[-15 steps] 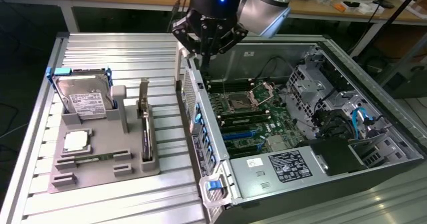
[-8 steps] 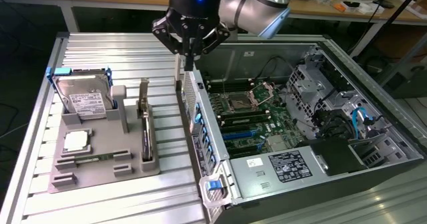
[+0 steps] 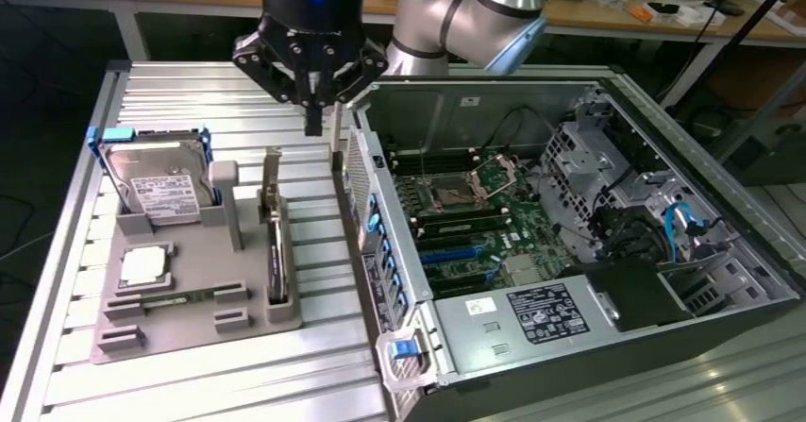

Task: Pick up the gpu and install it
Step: 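Reach for the gpu, then pick up the gpu and move the gpu toward the slot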

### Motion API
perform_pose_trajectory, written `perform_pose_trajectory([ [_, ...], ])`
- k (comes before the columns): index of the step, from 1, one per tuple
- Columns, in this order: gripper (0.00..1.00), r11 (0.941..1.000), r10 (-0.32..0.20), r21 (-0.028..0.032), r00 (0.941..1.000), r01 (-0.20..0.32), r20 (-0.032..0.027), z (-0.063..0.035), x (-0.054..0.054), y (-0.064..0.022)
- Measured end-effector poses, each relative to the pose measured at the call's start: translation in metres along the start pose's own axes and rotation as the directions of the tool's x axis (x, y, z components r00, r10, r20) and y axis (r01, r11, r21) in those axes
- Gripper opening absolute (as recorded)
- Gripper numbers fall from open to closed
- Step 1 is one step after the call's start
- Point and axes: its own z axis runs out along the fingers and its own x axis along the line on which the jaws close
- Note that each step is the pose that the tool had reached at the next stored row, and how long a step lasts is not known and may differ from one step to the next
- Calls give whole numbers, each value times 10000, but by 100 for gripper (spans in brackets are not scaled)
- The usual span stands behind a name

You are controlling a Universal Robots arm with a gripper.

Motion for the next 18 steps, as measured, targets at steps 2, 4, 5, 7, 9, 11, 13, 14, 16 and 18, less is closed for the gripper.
perform_pose_trajectory([
  [2,11,10000,-2,0,10000,2,0,-2,95,-7],
  [4,11,10000,0,0,10000,0,0,-3,207,-16],
  [5,11,10000,-1,-1,10000,1,0,-3,267,-20],
  [7,11,10000,-2,1,10000,2,-1,-6,365,-28],
  [9,11,10000,0,0,10000,0,0,-6,450,-34],
  [11,11,10000,-1,0,10000,1,0,-7,516,-39],
  [13,11,10000,-1,0,10000,1,0,-6,543,-42],
  [14,11,10000,-2,0,10000,2,-1,-7,543,-42],
  [16,11,10000,-2,0,10000,2,-1,-7,544,-42],
  [18,11,10000,-1,0,10000,1,-1,-7,544,-41],
])
